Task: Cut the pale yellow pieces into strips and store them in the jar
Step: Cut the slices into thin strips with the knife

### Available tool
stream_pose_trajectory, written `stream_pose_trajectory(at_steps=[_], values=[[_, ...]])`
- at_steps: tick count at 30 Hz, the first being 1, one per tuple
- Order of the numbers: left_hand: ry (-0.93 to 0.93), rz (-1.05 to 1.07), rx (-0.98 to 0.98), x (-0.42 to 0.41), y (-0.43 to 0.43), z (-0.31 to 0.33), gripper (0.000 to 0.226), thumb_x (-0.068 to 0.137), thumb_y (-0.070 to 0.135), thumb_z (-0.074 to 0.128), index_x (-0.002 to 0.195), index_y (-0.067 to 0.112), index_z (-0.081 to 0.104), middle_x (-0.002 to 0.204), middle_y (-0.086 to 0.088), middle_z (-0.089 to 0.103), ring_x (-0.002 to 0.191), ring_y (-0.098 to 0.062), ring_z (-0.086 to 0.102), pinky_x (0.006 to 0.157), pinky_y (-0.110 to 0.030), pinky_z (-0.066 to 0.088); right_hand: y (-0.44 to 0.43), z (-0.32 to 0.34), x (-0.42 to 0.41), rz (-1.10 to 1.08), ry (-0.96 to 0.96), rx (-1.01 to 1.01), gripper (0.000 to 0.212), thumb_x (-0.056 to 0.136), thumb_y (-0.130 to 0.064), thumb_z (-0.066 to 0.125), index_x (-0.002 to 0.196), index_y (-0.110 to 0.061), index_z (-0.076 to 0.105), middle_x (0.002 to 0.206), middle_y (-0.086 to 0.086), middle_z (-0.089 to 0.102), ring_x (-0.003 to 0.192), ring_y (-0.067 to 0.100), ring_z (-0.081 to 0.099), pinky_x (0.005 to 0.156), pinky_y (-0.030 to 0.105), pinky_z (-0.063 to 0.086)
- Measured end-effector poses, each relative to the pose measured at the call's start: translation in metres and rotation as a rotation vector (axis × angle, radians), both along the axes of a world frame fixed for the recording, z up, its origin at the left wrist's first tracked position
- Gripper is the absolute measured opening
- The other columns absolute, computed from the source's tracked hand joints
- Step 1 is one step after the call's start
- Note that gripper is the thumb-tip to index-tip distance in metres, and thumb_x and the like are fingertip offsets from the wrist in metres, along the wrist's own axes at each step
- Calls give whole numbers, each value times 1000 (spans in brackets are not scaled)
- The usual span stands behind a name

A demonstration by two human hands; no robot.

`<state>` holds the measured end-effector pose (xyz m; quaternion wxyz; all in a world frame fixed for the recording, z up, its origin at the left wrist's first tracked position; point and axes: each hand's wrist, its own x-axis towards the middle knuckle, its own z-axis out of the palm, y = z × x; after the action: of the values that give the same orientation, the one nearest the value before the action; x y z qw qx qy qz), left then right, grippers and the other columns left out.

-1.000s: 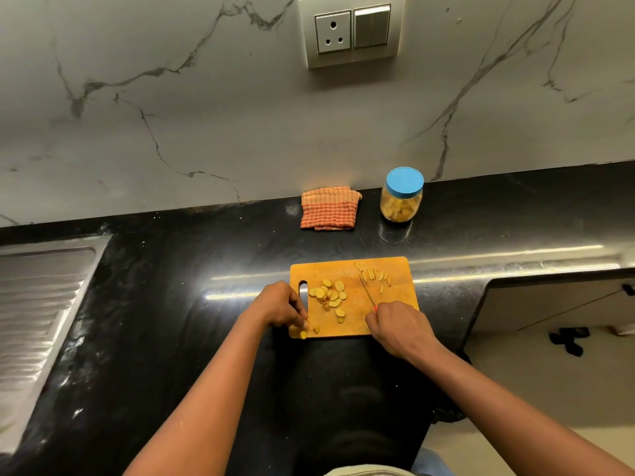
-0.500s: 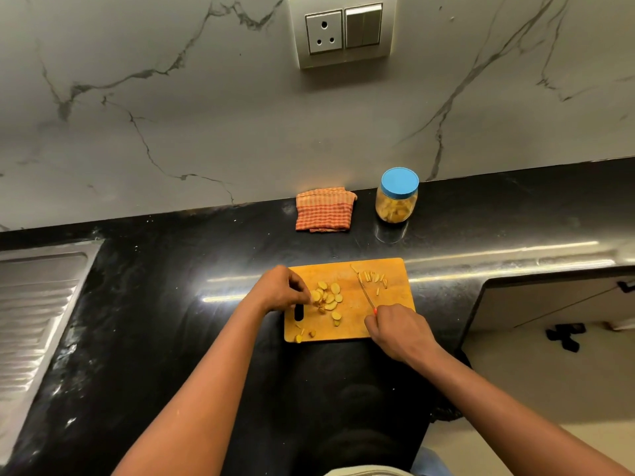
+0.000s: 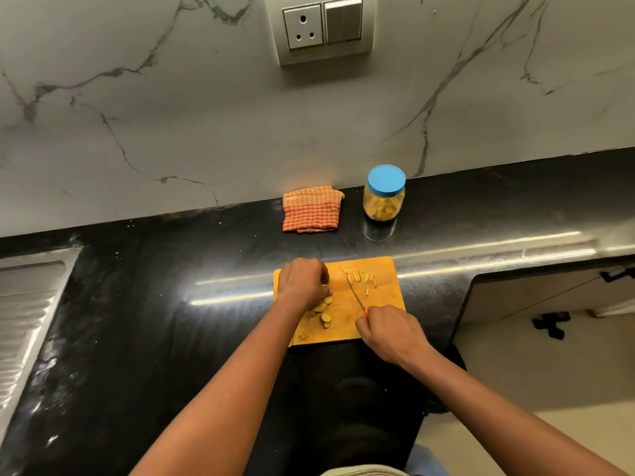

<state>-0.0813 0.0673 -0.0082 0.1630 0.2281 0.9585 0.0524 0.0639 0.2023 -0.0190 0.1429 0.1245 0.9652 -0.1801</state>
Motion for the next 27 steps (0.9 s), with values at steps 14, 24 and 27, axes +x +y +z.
stream_pose_trajectory(at_steps=[14,24,27], values=[[-195,101,337,-3,17,-12,9,78,30,80,82,29,72,83,11,69,83,-7,62,74,-34,56,4,1,-5,-13,-6,27,40,97,-45,30,82,-19,57,86,5,65,78,23,62,67,35,47],[-166,31,343,1,-7,-14,28,79,36,78,106,30,73,99,12,71,82,-1,62,70,-22,51,0,-1,-2,-17,-21,-22,39,99,-44,30,80,-20,55,78,0,56,70,20,55,65,33,46],[-174,-1,314,4,-8,-14,39,70,45,84,105,32,74,98,14,71,87,-2,64,75,-27,56,-4,0,-1,-1,-18,-27,39,99,-44,30,82,-20,57,79,1,59,72,19,58,64,33,46]])
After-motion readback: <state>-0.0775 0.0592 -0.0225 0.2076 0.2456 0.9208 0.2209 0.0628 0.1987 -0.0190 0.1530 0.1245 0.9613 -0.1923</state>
